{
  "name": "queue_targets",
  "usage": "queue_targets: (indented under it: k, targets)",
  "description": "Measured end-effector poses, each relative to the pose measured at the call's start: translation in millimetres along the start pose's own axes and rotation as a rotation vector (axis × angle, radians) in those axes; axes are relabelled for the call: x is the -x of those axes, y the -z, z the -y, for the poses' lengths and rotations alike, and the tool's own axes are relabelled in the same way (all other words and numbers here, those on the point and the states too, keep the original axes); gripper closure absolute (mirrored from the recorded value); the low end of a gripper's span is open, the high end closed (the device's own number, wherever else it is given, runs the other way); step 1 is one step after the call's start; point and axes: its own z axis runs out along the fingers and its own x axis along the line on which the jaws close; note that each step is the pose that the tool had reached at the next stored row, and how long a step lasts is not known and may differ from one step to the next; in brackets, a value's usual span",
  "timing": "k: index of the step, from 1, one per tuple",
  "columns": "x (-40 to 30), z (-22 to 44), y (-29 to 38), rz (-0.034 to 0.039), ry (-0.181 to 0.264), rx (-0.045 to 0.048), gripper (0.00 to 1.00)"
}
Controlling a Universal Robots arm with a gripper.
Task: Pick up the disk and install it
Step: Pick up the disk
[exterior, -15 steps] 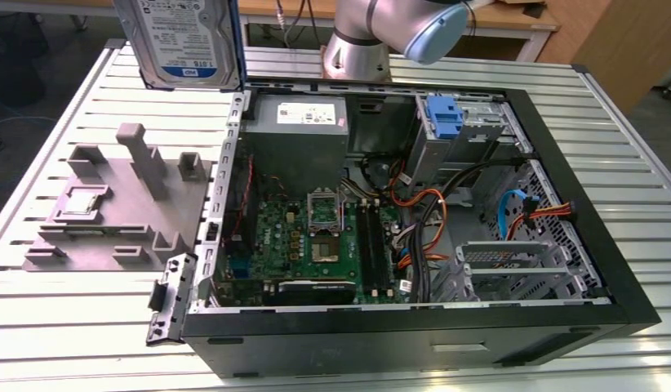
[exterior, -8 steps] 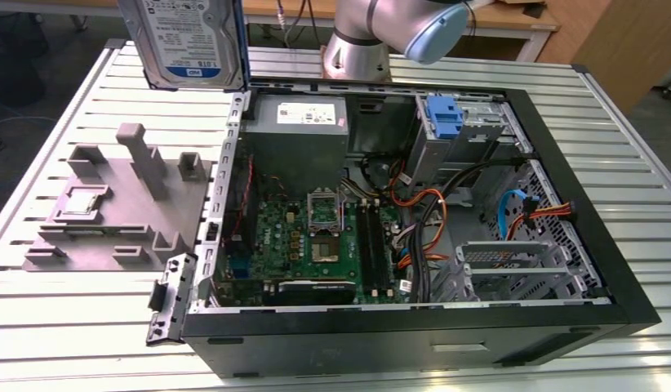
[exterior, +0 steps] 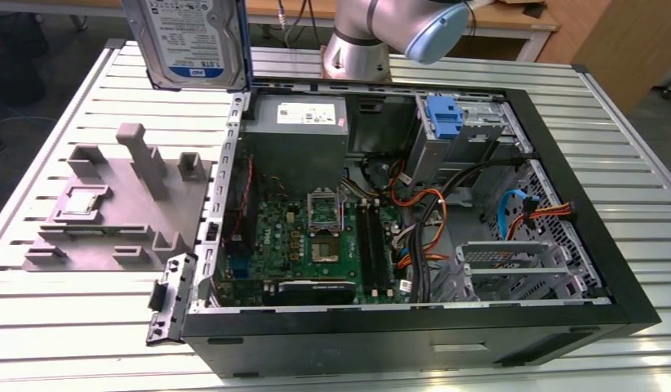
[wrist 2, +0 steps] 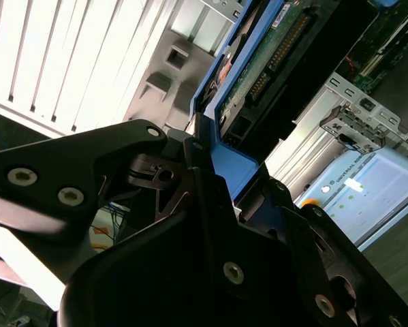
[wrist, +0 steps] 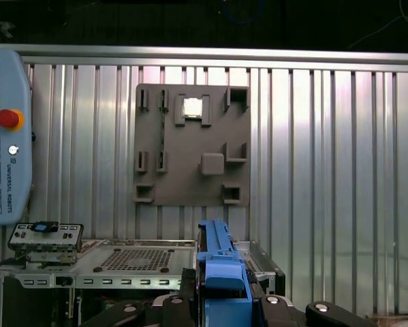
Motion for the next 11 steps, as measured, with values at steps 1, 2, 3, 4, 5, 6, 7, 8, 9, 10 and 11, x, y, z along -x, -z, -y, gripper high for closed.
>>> queue_targets:
  k: [1, 2, 3, 4, 5, 6, 7, 8, 9, 10, 11]
  targets:
    - [-0.1, 0.5, 0.0, 0.0, 0.0, 0.0, 0.63]
    - [-0.1, 0.7, 0.0, 0.0, 0.0, 0.0, 0.63]
    - [-0.2, 0.9, 0.0, 0.0, 0.0, 0.0, 0.63]
    - [-0.4, 1.0, 0.0, 0.0001, 0.0, -0.0001, 0.63]
    - [-0.5, 1.3, 0.0, 0.0, 0.0, 0.0, 0.63]
    - [-0.7, 1.6, 0.0, 0.0, 0.0, 0.0, 0.63]
    - [-0.8, 2.1, 0.0, 0.0, 0.0, -0.0001, 0.63]
    - [-1.1, 2.5, 0.1, -0.0001, 0.0, -0.0001, 0.63]
    - [-1.4, 3.0, 0.1, 0.0, 0.0, -0.0001, 0.63]
    - [-1.7, 3.4, 0.1, 0.0001, 0.0, 0.0, 0.63]
    - [-2.1, 3.7, 0.2, 0.0, 0.0, 0.0, 0.63]
